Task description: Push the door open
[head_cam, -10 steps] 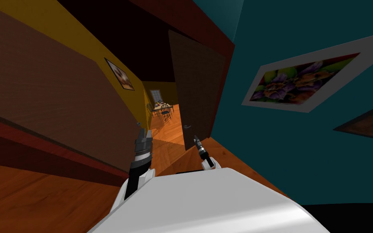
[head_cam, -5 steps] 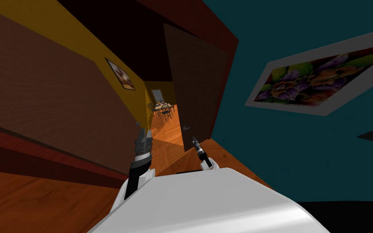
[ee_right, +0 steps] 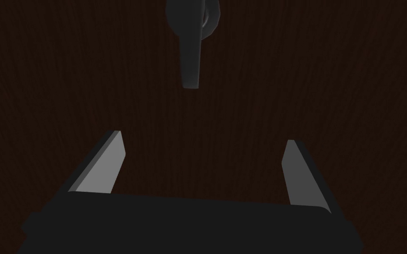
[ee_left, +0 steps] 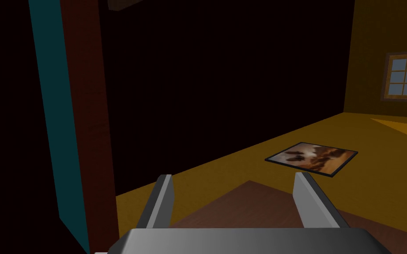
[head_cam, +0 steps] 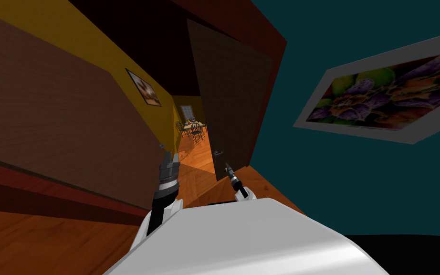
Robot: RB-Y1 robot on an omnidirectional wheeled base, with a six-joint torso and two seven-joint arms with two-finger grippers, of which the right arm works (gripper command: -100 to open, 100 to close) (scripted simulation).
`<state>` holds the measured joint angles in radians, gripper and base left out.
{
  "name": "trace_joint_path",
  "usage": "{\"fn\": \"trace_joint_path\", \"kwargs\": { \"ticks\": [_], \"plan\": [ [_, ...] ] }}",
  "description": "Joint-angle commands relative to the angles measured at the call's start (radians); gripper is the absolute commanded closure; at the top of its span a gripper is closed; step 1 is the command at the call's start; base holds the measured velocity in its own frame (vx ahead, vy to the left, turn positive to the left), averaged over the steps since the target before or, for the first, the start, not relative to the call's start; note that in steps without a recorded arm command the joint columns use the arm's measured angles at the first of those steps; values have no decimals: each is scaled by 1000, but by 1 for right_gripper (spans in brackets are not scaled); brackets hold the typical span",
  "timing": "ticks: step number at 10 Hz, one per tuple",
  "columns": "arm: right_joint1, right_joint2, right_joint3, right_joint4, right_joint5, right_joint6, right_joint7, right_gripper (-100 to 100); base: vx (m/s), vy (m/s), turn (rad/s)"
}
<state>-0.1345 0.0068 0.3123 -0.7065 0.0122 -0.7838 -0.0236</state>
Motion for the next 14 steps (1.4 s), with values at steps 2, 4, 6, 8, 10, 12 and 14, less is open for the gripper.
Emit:
{"fn": "trace_joint_path", "kwargs": {
  "ticks": [2, 4, 6, 8, 10, 12, 14],
  "plan": [
    [-20, 14, 13, 51, -3, -6, -4, -100, 63, -105, 58],
    [-32, 24, 19, 81, -5, -10, -5, -100, 45, -68, 39],
    [-36, -3, 13, 89, -7, -16, -4, -100, 63, 4, 18],
    [-37, -21, 10, 91, -8, -18, -3, -100, 178, 78, 30],
    [-37, -30, 6, 94, -10, -20, -2, -100, 192, 104, 22],
    [-38, -29, 1, 97, -12, -22, -1, -100, 199, 63, 27],
    [-39, -17, -2, 99, -14, -23, -1, -100, 219, 54, 24]
  ]
}}
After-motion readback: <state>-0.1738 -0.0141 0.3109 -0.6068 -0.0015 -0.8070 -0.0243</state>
